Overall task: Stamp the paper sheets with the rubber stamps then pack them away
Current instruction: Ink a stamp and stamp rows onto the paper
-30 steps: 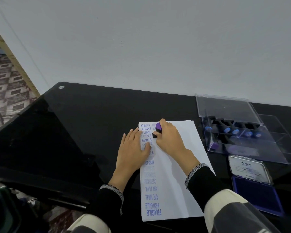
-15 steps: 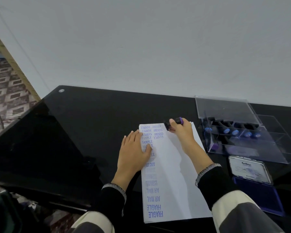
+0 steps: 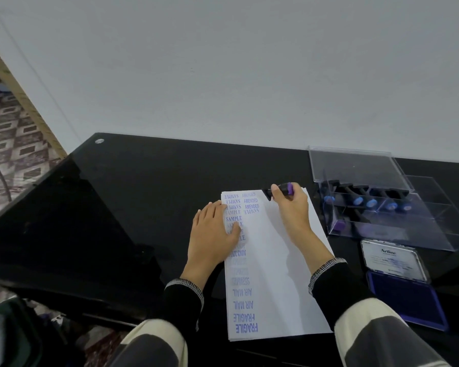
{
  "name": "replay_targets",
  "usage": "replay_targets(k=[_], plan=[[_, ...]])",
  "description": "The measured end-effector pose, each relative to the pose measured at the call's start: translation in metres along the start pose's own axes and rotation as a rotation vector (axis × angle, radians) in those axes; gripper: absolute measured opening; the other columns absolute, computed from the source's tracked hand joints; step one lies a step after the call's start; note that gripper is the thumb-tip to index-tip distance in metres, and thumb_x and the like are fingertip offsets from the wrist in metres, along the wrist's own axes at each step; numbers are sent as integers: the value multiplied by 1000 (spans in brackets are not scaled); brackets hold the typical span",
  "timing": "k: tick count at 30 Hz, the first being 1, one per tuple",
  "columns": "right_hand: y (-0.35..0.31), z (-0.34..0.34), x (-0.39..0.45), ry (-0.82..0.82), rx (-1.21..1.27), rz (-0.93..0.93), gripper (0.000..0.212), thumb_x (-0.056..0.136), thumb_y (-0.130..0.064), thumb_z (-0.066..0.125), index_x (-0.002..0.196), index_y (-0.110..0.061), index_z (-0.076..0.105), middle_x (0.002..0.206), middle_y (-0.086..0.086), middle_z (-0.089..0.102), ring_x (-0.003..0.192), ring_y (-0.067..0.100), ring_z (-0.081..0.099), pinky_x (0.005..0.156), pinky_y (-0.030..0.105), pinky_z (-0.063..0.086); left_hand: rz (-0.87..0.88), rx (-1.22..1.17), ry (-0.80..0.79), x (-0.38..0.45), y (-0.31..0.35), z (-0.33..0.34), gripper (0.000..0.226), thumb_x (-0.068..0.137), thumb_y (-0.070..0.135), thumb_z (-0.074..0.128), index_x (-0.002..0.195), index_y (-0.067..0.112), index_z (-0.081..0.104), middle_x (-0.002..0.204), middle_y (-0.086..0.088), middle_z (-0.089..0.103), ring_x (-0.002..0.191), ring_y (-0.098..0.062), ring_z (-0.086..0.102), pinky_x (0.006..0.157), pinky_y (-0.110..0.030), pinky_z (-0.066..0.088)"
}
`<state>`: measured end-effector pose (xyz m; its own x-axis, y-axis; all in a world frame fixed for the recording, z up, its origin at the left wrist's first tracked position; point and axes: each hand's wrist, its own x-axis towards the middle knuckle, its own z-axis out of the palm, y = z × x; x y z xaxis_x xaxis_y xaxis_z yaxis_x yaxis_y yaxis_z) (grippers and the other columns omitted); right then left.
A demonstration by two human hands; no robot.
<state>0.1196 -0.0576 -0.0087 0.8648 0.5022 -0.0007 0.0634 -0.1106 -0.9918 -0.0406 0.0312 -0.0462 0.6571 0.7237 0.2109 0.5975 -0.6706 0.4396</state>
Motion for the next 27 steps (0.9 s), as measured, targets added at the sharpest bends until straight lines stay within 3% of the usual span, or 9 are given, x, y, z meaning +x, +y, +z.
replay_targets(k=[5, 9, 12, 14, 17, 20, 23, 25, 27], plan=[[-24, -25, -30, 37, -51, -152, 27, 89, -30, 63, 88, -5, 52, 78, 6, 50, 68, 10, 44, 64, 19, 39, 16, 5, -8, -1, 2, -3, 51, 93, 42, 48, 138, 17, 45, 147, 1, 39, 138, -18, 32, 118, -38, 17], [-32, -71, -54, 47, 35, -129, 16, 90, -24, 62, 87, -10, 55, 67, 0, 55, 59, 11, 47, 59, 25, 43, 190, 181, 88, -6, 13, -10, 25, 93, 27, 50, 109, 15, 64, 116, -1, 59, 111, -23, 56, 109, -40, 32], [-32, -116, -74, 103, 72, -111, 8, 91, -16, 61, 84, -16, 57, 64, 3, 57, 50, 6, 49, 51, 24, 43, 158, 377, 5, -6, 29, -17, 30, 97, 27, 41, 118, 19, 61, 119, 1, 59, 115, -22, 52, 111, -42, 25], [-28, -146, -88, 156, 102, -75, 11, 92, -20, 60, 82, -17, 57, 64, 5, 59, 45, 5, 48, 47, 23, 41, 98, 393, -3, -8, 47, -19, 32, 98, 24, 41, 126, 23, 57, 127, 2, 54, 119, -21, 48, 113, -42, 20], [-15, -186, -105, 238, 41, -19, 29, 90, -40, 59, 75, -15, 55, 63, 6, 62, 45, 11, 46, 46, 25, 38, 119, 41, 46, -27, 87, -15, 30, 98, 19, 45, 124, 21, 59, 129, 2, 56, 113, -20, 55, 102, -32, 35], [-2, -214, -119, 300, -144, 1, 47, 88, -50, 57, 68, -7, 53, 52, 1, 61, 50, 12, 54, 53, 26, 40, 284, -367, -136, -58, 132, -3, 23, 99, 20, 49, 119, 20, 61, 124, 6, 57, 113, -13, 54, 94, -21, 38], [2, -230, -130, 339, -345, -79, 53, 92, -41, 55, 60, -1, 41, 47, 6, 46, 45, 8, 41, 51, 17, 33, 465, -353, -305, -84, 165, 15, 37, 97, 33, 53, 132, 21, 53, 136, 7, 50, 127, -10, 42, 107, -22, 32], [2, -235, -133, 344, -489, -102, 50, 94, -37, 53, 57, -10, 34, 49, 2, 37, 48, 13, 36, 50, 23, 32, 492, -273, -352, -95, 176, 28, 62, 92, 48, 56, 145, 21, 38, 149, 7, 37, 140, -10, 25, 114, -21, 16], [3, -237, -132, 336, -624, -81, 47, 95, -36, 49, 57, -12, 33, 51, 1, 41, 55, 22, 41, 55, 35, 34, 515, -177, -353, -101, 179, 39, 81, 87, 60, 55, 151, 20, 25, 156, 7, 25, 146, -11, 13, 117, -25, 6]])
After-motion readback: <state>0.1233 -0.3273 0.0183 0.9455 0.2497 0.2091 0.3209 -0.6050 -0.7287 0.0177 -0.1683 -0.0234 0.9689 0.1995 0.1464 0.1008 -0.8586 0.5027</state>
